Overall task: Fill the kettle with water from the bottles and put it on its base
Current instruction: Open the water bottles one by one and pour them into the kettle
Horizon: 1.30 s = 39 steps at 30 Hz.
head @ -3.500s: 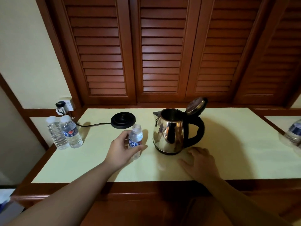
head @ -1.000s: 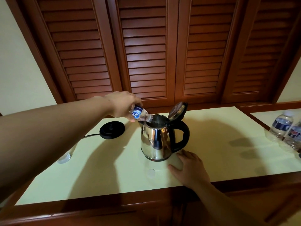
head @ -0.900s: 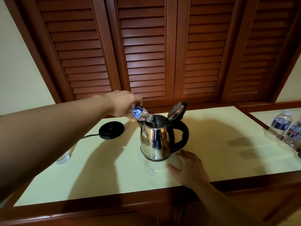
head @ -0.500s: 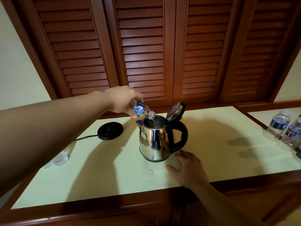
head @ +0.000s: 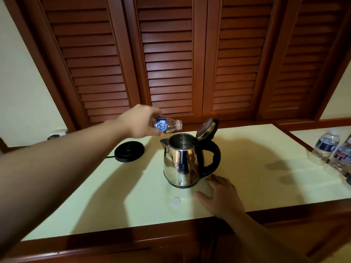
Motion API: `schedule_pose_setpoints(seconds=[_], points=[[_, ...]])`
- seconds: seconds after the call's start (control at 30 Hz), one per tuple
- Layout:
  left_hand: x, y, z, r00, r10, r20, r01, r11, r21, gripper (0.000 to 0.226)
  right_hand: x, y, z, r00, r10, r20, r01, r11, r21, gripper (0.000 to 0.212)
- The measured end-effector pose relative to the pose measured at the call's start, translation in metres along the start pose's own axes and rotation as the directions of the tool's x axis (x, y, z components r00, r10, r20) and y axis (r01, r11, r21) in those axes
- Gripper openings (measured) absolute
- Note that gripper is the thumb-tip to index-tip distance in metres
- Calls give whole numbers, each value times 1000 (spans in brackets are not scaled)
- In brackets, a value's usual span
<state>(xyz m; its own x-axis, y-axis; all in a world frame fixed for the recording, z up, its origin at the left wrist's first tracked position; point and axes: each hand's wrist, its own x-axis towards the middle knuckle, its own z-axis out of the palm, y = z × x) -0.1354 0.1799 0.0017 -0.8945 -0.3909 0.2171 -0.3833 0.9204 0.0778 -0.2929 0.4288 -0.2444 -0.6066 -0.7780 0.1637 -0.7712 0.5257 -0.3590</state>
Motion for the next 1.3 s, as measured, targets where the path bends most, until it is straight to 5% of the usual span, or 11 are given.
schedule_pose_setpoints(seconds=[0.17,0.3,0.4,0.6,0.73,0.9,1.3], points=[[-36,-13,39,960,-263,-93,206,895,-396,50,1,1,1,999,22,-38,-19,998,65,73],[-79,-30,80,940,-333,-72,233,782,-578,56,-4,-16,-2,995,-58,-76,65,993,95,41],[-112,-37,108,950,-309,-52,225,787,-574,50,-8,-48,-7,984,-172,50,159,967,200,39],[-156,-22,137,968,-250,2,192,737,-648,52,-6,-90,-10,915,-289,283,291,956,34,32],[-166,-15,143,968,-251,-5,184,721,-668,54,-7,-91,-7,941,-297,160,251,933,257,24],[-167,-2,150,978,-207,-7,147,718,-680,45,-6,-93,-32,980,-200,0,153,750,644,20],[-138,47,152,995,-98,-21,51,677,-734,42,-18,-41,-79,957,-287,40,191,727,659,30]])
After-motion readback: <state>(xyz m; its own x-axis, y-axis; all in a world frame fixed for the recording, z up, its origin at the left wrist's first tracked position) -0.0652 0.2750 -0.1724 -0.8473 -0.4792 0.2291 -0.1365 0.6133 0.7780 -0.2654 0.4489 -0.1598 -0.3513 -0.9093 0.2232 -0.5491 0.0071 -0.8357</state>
